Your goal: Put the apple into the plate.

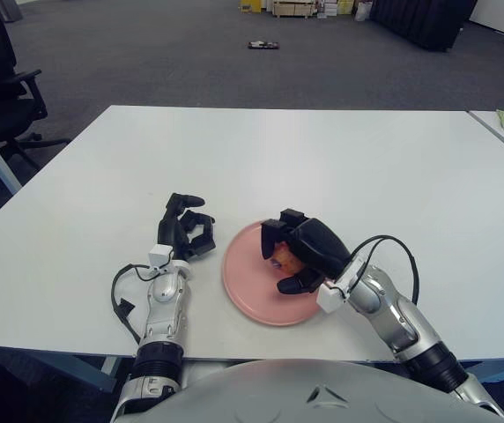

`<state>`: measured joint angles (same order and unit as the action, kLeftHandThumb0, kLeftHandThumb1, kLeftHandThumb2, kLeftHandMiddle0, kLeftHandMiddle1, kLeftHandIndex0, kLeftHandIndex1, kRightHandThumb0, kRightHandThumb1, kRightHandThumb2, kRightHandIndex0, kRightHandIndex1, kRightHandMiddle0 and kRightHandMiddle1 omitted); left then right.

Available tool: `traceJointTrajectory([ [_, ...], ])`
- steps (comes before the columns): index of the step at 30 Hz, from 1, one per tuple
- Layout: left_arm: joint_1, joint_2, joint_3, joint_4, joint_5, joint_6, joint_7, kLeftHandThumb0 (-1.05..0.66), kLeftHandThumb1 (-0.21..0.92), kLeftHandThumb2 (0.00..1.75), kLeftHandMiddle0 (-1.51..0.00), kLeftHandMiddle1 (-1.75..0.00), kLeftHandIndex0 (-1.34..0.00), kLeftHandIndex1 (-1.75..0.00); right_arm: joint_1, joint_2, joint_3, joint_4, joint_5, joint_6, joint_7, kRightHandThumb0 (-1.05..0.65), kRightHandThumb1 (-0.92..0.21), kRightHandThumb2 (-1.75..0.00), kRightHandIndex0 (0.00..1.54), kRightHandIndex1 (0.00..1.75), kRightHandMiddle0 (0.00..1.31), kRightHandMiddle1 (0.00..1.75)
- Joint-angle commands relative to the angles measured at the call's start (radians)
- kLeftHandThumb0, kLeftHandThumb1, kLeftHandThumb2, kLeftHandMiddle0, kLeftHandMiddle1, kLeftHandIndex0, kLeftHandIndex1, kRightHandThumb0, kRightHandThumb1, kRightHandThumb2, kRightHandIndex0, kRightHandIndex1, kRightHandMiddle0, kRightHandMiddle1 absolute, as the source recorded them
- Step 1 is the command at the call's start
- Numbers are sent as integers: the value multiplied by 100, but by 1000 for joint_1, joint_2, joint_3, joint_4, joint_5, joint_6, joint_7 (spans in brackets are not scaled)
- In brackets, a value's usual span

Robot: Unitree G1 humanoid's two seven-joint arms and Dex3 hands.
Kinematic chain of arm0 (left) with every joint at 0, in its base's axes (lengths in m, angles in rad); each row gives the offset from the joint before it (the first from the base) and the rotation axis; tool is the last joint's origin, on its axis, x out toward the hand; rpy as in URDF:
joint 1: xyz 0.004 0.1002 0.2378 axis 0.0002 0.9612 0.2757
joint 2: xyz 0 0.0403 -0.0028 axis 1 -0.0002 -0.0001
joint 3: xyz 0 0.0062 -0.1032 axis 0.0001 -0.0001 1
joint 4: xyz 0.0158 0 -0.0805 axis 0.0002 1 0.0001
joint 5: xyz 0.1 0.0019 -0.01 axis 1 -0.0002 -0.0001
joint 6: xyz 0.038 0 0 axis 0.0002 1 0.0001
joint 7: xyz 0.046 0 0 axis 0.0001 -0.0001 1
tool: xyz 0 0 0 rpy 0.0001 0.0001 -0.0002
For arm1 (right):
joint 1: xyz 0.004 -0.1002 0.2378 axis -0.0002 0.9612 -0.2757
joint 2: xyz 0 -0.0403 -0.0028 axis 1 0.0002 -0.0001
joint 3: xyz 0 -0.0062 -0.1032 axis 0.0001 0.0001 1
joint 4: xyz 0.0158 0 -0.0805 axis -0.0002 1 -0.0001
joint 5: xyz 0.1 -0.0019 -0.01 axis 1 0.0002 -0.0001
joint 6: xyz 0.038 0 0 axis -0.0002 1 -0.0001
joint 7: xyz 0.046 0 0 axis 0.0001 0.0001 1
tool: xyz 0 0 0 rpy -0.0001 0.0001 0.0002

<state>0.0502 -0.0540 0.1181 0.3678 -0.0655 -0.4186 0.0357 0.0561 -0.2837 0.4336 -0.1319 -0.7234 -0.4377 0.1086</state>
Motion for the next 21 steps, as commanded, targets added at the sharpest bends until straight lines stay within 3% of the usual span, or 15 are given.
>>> traceJointTrajectory([
  [1,18,-5,2,25,-1,28,7,-1,39,116,-65,-150,-39,-175,-3,-12,-7,-44,18,18,20,-49,-32,-131,108,175,61,175],
  [7,16,-4,4,28,-7,26,3,-1,39,115,-66,-148,-39,-175,13,-4,-12,-71,34,50,40,-46,-39,-122,95,175,55,175],
  [10,17,-4,4,27,-8,28,1,-1,39,115,-66,-147,-39,-175,14,-4,-16,-78,37,57,39,-44,-47,-111,67,175,49,175],
  [12,18,-4,3,25,-7,28,2,-1,39,115,-66,-146,-40,-175,12,-6,-15,-78,37,56,37,-67,-56,-92,34,146,20,155],
  [14,18,-1,1,26,2,28,6,-1,39,116,-66,-148,-39,-175,7,-15,-15,-79,46,48,42,-77,-63,-82,22,130,10,142],
  [21,19,13,-7,32,32,17,12,-1,35,123,-67,-154,-40,-175,2,-29,-30,-79,104,5,34,-95,-87,-51,2,81,1,103],
])
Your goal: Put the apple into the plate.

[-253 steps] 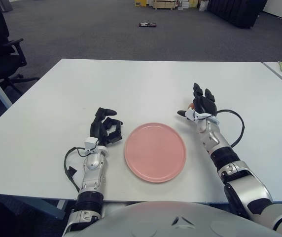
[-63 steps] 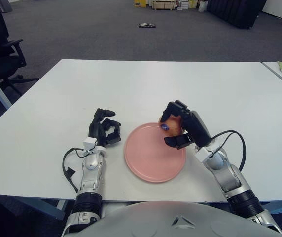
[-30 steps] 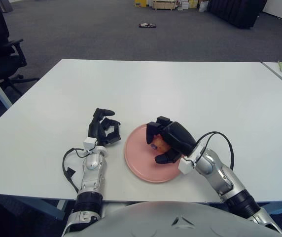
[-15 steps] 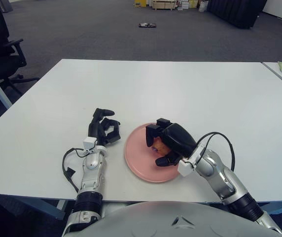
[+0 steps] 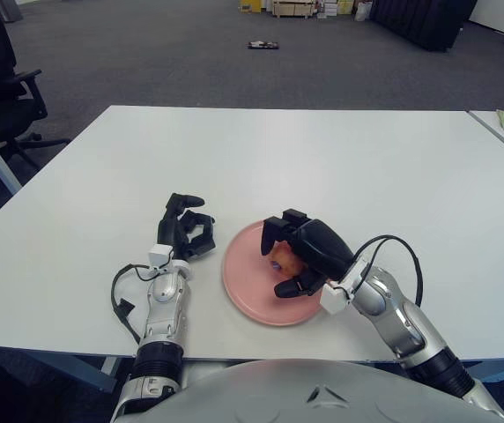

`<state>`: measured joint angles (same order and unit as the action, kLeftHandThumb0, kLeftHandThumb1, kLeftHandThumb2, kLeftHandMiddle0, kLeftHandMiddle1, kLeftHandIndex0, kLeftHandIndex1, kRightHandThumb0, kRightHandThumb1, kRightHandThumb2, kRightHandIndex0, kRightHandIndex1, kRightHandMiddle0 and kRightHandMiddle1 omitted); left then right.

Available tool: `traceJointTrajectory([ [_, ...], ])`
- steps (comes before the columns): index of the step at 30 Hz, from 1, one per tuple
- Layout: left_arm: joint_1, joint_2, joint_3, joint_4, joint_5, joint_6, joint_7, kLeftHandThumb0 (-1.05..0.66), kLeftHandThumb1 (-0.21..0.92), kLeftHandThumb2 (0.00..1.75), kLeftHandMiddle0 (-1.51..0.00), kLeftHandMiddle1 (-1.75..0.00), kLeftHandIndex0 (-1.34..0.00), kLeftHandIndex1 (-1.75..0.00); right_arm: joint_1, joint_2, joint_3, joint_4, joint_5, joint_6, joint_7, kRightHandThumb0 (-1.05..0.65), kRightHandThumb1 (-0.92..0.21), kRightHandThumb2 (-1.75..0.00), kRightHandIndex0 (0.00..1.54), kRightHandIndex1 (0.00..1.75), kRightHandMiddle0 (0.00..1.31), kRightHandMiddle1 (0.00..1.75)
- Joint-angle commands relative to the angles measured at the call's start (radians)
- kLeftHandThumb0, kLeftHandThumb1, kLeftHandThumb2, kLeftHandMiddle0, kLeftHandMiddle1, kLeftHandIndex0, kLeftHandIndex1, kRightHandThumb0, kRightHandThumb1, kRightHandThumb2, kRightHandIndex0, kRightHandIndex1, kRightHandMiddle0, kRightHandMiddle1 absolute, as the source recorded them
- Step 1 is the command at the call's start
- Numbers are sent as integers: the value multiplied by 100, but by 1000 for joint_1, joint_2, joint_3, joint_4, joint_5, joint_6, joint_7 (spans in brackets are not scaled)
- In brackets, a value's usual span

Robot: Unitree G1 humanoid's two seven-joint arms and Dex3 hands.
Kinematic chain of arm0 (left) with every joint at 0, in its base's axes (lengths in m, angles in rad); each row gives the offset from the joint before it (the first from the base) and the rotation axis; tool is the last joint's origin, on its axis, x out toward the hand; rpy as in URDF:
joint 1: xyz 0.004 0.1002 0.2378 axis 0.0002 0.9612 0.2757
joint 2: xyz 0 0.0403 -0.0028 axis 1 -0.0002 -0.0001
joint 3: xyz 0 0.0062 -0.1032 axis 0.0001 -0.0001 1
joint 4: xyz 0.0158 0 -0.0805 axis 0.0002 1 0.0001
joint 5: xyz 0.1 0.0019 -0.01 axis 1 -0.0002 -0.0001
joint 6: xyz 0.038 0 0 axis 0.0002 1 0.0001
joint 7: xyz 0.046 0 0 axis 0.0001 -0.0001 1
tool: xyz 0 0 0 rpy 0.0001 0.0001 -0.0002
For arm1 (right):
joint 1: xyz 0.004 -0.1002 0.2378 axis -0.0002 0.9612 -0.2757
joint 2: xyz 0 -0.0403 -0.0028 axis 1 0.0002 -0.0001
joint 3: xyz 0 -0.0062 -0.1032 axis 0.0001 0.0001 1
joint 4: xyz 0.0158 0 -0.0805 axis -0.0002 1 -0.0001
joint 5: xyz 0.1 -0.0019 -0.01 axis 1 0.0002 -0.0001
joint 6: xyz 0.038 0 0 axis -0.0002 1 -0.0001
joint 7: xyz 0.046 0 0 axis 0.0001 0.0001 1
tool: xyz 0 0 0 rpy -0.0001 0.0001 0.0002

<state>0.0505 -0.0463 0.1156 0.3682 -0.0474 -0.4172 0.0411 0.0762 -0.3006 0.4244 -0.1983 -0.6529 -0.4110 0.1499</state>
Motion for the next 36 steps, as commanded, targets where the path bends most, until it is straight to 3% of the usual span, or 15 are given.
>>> traceJointTrajectory([
  [1,19,5,-5,33,15,15,7,-1,34,123,-68,-154,-39,-175,-19,-13,-23,-11,38,-26,-9,-97,-89,-49,1,72,0,95],
  [3,19,8,-5,37,19,6,6,-1,34,124,-68,-154,-39,-175,-24,-14,-33,8,54,-61,-33,-100,-90,-50,1,60,0,84],
  [5,18,9,-5,41,20,-2,5,-1,32,127,-69,-155,-41,-175,-26,-12,-37,21,61,-84,-49,-103,-91,-57,0,36,0,60],
  [9,18,7,-3,41,15,-9,-1,-1,30,129,-71,-155,-42,-175,-29,-9,-49,40,82,-121,-74,-104,-92,-65,0,12,0,33],
  [14,19,4,-1,41,1,-16,-12,-1,29,130,-70,-157,-42,-175,-24,-12,-76,23,143,-142,-67,-105,-92,-72,0,2,0,7],
  [24,18,2,-1,39,-15,-7,-22,-1,30,129,-70,-156,-42,-175,21,-9,-105,-22,302,-147,-24,-105,-92,-74,0,0,0,0],
  [32,14,0,0,49,-26,-18,-29,-1,34,124,-68,-154,-40,-175,19,36,-170,14,300,-206,-109,-105,-92,-85,0,0,0,0],
  [36,12,-1,1,54,-31,-24,-33,-1,34,123,-68,-153,-40,-175,76,79,-187,-4,304,-212,-157,-105,-92,-89,0,0,0,0],
])
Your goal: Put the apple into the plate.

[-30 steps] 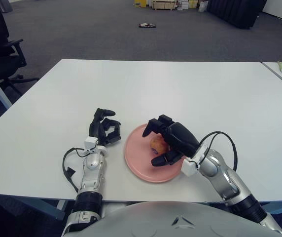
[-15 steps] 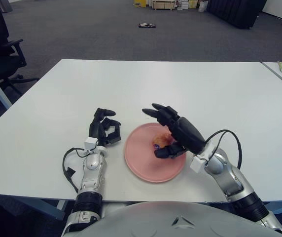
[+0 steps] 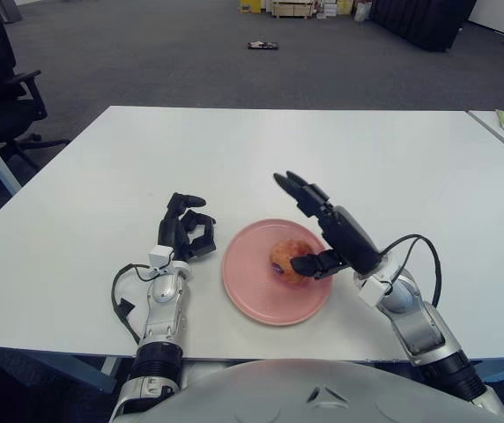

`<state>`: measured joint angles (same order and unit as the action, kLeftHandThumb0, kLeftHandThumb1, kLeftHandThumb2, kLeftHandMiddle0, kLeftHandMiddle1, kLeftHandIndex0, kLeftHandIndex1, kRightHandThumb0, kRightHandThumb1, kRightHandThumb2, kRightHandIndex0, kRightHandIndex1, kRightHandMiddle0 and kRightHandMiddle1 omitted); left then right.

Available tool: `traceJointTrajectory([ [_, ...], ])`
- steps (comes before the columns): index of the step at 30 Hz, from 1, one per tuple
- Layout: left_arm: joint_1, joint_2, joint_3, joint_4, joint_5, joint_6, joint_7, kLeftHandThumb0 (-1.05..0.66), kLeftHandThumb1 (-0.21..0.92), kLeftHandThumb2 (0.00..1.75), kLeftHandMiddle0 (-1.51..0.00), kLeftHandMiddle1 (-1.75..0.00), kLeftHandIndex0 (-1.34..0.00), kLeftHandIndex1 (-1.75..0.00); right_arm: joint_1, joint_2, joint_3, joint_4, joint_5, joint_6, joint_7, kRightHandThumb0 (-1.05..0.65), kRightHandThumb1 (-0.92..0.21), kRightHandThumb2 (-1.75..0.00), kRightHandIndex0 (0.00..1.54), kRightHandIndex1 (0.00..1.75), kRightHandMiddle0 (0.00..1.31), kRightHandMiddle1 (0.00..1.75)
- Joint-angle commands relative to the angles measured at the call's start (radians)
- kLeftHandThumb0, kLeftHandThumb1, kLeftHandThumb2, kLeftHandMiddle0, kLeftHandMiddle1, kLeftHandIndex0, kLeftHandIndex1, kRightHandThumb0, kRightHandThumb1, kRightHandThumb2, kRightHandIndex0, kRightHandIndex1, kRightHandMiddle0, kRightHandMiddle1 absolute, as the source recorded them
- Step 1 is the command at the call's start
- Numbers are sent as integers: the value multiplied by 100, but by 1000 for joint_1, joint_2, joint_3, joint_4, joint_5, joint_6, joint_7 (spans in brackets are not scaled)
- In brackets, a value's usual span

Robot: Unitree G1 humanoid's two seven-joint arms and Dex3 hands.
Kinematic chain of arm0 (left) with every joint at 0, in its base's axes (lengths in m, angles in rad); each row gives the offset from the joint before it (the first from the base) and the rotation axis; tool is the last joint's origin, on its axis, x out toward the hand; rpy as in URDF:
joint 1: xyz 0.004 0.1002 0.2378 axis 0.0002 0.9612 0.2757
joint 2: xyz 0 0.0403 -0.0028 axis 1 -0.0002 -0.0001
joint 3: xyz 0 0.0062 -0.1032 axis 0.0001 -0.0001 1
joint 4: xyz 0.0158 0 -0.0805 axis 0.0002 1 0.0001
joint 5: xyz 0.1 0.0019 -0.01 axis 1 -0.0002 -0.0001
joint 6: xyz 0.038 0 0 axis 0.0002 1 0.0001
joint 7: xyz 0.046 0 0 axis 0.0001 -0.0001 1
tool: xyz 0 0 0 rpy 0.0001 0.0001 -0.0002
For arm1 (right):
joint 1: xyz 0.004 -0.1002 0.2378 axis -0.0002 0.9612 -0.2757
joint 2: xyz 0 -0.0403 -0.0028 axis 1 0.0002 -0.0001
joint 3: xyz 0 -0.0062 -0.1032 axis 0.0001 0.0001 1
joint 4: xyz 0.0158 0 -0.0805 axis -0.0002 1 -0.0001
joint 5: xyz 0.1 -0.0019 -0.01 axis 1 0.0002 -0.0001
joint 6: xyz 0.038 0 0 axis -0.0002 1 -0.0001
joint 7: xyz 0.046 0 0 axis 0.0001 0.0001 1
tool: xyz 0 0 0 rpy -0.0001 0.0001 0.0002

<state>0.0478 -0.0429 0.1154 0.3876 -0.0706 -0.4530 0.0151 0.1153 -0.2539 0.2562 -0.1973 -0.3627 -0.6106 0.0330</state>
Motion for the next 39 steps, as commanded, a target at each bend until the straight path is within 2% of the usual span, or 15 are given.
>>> traceJointTrajectory([
  [1,14,-4,2,36,-10,10,-8,-1,34,123,-68,-153,-40,-175,42,47,-23,9,21,-16,-55,-105,-92,-90,0,0,0,0],
  [4,13,-6,3,38,-12,7,-10,-1,34,123,-68,-153,-40,-175,34,84,-29,70,29,-42,-96,-105,-92,-92,0,0,0,0],
  [7,12,-9,6,39,-20,8,-13,-1,33,125,-67,-155,-41,-175,-61,124,-73,223,93,-139,-150,-105,-92,-95,0,0,0,0],
  [9,12,-9,6,39,-22,9,-14,-1,32,127,-68,-156,-41,-175,-84,136,-87,269,101,-187,-167,-105,-92,-95,0,0,0,0],
  [10,12,-10,6,38,-22,10,-14,-1,31,128,-67,-157,-41,-175,-87,140,-92,284,100,-208,-172,-105,-92,-95,0,0,0,0],
  [12,13,-10,5,33,-15,17,-8,-1,30,130,-68,-159,-42,-175,-44,129,-126,329,147,-270,-180,-105,-92,-95,0,0,0,0],
  [14,13,-9,3,29,-7,21,-1,-1,28,132,-69,-159,-43,-175,-13,129,-162,360,183,-277,-190,-105,-92,-94,3,1,1,1],
  [17,14,-8,2,26,3,24,5,-1,27,133,-70,-159,-44,-175,-19,187,-196,362,160,-234,-240,-101,-92,-92,11,11,0,31],
  [20,16,-8,1,22,8,27,10,-1,26,135,-71,-158,-45,-175,-32,258,-217,343,110,-217,-310,-90,-92,-90,12,45,0,73],
  [23,20,-7,-2,15,16,33,17,-1,25,135,-72,-158,-46,-175,-38,294,-240,346,71,-225,-369,-80,-92,-88,16,69,1,108],
  [25,21,-6,-4,10,22,40,22,-1,25,135,-72,-156,-47,-175,-40,322,-262,347,33,-219,-425,-71,-92,-87,23,81,5,124],
  [30,24,-6,-5,2,28,48,27,-1,25,134,-73,-154,-47,-175,-22,352,-283,348,-32,-191,-501,-58,-92,-86,34,94,15,138],
  [33,25,-6,-7,-2,29,51,28,-1,25,133,-74,-152,-47,-175,-9,361,-295,355,-64,-171,-540,-51,-89,-91,41,105,22,148],
  [39,26,-10,-4,-7,14,61,21,-1,27,130,-73,-151,-46,-175,-19,358,-300,375,-126,-139,-601,-47,-89,-96,51,117,28,160],
])
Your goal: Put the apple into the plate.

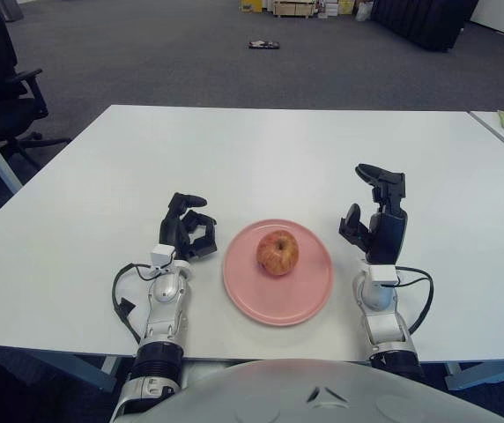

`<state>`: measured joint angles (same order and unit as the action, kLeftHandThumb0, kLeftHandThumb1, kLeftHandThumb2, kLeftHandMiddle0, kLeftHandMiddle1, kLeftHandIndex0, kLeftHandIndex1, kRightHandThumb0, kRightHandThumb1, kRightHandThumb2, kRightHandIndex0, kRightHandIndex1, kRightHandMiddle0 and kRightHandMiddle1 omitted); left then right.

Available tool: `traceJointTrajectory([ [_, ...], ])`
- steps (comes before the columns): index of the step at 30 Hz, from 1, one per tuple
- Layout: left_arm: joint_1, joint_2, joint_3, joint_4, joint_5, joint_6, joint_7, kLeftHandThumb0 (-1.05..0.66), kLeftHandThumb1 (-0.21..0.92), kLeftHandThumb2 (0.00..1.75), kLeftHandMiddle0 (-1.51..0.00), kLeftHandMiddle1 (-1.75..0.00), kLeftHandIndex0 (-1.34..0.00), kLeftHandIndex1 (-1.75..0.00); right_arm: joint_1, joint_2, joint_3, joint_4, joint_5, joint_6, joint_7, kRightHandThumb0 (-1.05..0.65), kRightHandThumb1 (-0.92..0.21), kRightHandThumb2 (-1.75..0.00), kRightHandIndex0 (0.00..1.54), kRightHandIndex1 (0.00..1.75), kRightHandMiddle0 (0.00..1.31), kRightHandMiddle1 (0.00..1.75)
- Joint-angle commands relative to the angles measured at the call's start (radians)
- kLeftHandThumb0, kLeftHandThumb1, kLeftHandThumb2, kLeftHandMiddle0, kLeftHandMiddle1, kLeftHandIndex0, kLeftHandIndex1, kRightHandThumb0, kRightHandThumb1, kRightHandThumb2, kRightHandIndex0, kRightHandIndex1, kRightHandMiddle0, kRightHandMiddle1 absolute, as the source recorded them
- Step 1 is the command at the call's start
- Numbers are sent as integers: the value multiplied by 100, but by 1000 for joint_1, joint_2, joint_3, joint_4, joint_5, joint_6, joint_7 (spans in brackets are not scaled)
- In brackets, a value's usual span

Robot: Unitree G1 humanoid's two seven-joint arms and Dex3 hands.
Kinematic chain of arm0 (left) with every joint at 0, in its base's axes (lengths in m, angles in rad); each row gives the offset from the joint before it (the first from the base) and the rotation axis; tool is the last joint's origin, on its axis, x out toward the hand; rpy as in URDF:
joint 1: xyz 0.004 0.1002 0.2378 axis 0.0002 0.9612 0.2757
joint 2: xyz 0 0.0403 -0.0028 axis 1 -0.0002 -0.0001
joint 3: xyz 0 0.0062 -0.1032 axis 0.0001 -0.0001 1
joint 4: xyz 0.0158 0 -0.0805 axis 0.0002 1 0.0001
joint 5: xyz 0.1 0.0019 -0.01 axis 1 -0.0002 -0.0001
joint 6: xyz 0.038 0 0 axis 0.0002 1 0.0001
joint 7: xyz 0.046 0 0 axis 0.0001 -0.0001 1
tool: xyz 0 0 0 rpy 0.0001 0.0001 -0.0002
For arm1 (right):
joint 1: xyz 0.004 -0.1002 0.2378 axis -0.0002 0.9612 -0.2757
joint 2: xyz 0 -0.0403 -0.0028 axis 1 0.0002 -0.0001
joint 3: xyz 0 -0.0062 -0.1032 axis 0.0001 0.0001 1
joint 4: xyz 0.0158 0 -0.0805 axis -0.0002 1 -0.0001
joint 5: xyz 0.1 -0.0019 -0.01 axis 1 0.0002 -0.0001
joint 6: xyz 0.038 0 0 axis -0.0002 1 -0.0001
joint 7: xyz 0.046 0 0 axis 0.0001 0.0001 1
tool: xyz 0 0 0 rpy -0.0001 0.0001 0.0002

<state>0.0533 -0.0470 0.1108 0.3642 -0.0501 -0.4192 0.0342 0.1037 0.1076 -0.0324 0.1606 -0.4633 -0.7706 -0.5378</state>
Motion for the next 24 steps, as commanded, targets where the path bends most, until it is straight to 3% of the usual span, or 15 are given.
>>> traceJointTrajectory([
  [1,20,-7,1,15,-11,30,0,-1,27,130,-73,-151,-46,-175,-8,-6,-10,21,-36,33,-37,-46,-89,-97,52,118,29,162],
  [6,21,-11,4,13,-29,34,-10,-1,31,125,-70,-149,-44,-175,0,-16,4,34,-56,92,-41,-47,-91,-96,55,125,31,171],
  [9,21,-11,5,14,-38,32,-16,-1,33,123,-70,-148,-43,-175,14,-18,15,41,-35,122,-24,-40,-84,-77,59,124,28,173],
  [15,21,-10,4,16,-33,25,-15,-1,33,122,-70,-147,-42,-175,53,1,23,35,13,233,12,-37,-80,-71,60,129,27,174],
  [24,20,-6,4,13,-21,40,-7,-1,34,121,-69,-147,-43,-175,30,-38,28,114,91,244,74,-37,-76,-75,59,134,29,175],
])
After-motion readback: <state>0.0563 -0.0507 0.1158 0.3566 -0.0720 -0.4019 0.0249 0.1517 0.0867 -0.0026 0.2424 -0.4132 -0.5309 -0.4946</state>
